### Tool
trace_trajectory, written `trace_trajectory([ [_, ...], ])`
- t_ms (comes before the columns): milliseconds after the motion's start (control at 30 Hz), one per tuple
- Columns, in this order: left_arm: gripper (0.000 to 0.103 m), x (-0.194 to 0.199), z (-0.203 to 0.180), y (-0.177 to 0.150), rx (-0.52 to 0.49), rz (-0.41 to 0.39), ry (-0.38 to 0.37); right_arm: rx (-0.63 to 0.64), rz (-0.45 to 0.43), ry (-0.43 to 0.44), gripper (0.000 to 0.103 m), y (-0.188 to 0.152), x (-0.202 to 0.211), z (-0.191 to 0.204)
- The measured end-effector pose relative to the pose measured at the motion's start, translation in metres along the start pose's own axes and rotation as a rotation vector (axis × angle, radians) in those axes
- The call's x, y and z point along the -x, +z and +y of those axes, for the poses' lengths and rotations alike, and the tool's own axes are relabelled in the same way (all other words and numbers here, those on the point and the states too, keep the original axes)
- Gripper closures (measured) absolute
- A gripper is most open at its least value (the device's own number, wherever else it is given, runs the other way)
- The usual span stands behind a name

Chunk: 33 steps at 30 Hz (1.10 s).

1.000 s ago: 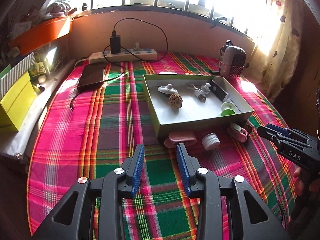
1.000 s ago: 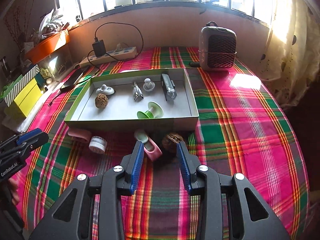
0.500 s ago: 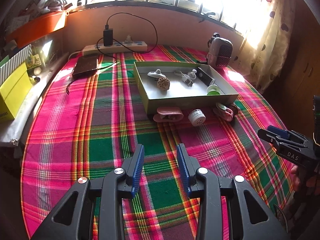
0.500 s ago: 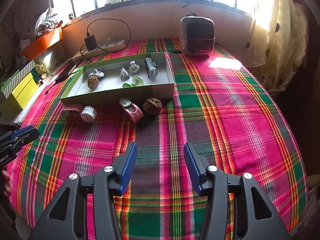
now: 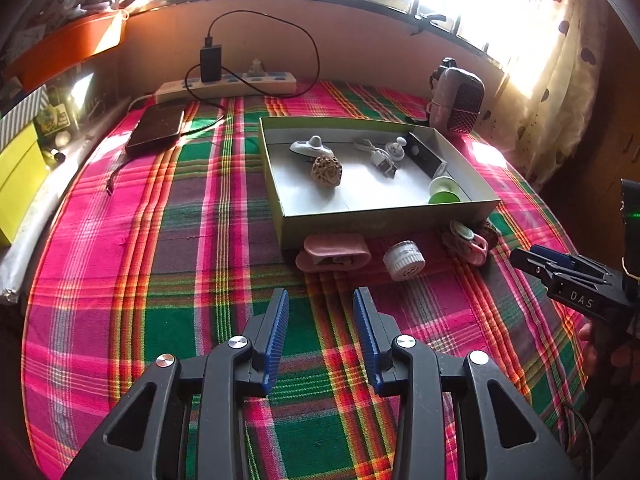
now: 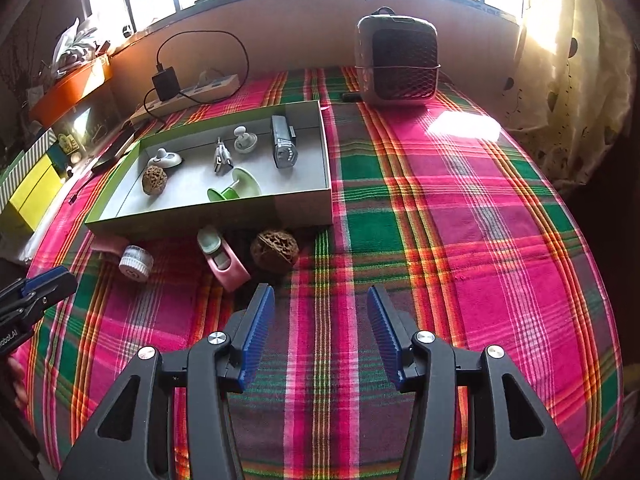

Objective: Organize objects
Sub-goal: 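Withdraw both tools from the box, then move the left tool to the pink holder while the right tool approaches the second brown ball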

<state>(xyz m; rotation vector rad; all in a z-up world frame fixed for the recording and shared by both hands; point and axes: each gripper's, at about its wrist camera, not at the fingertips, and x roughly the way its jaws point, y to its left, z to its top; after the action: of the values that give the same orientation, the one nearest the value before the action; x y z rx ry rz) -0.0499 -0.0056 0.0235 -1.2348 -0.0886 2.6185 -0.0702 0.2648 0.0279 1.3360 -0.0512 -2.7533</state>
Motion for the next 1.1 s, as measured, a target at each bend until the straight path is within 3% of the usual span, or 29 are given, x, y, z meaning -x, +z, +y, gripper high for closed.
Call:
trace_trajectory([
  [567,0.071,-0.025,-0.004,0.025,0.019,0.000,0.003,0.062,0.022,0.111,0.053,0.018,-0.023,0.002],
  [1100,0.071,-0.016,-0.031,0.009,-0.074,0.019,-0.090,0.112,0.028,0.055,0.053,0.026,-0.034,0.014],
])
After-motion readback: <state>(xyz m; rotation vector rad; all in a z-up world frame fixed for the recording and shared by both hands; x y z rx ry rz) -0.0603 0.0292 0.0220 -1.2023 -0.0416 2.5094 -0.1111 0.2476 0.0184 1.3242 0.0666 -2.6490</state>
